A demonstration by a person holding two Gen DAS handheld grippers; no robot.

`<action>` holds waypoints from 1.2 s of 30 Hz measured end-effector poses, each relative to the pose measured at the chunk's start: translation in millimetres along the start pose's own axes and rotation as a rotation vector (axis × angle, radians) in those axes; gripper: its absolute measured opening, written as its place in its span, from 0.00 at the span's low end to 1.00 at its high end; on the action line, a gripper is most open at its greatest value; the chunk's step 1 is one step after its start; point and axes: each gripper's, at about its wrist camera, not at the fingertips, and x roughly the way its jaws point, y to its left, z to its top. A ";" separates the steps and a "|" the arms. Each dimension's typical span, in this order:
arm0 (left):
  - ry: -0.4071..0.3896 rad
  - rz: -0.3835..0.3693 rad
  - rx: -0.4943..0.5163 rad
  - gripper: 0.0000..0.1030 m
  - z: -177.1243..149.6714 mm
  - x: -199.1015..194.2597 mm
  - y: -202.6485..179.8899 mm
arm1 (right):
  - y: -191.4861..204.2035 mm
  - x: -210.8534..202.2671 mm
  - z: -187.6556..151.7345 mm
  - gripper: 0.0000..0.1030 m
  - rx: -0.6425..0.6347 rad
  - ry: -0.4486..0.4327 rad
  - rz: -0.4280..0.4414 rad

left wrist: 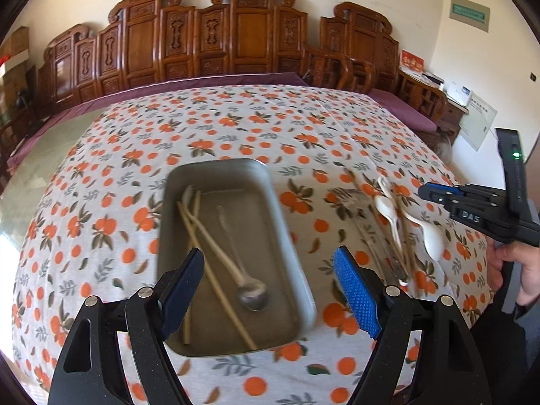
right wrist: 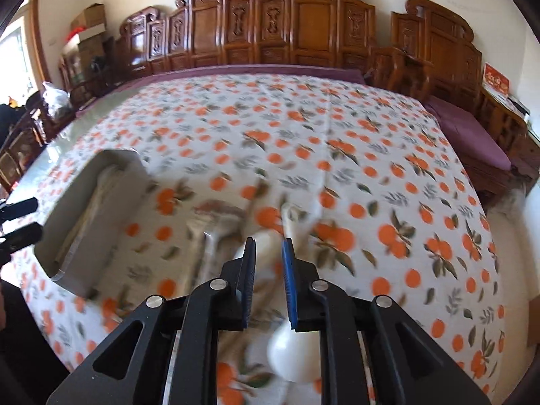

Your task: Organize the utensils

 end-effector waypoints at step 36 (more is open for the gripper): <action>0.040 0.022 0.091 0.74 -3.6 17.6 -55.2 | -9.6 26.8 -31.2 0.06 0.193 0.097 0.049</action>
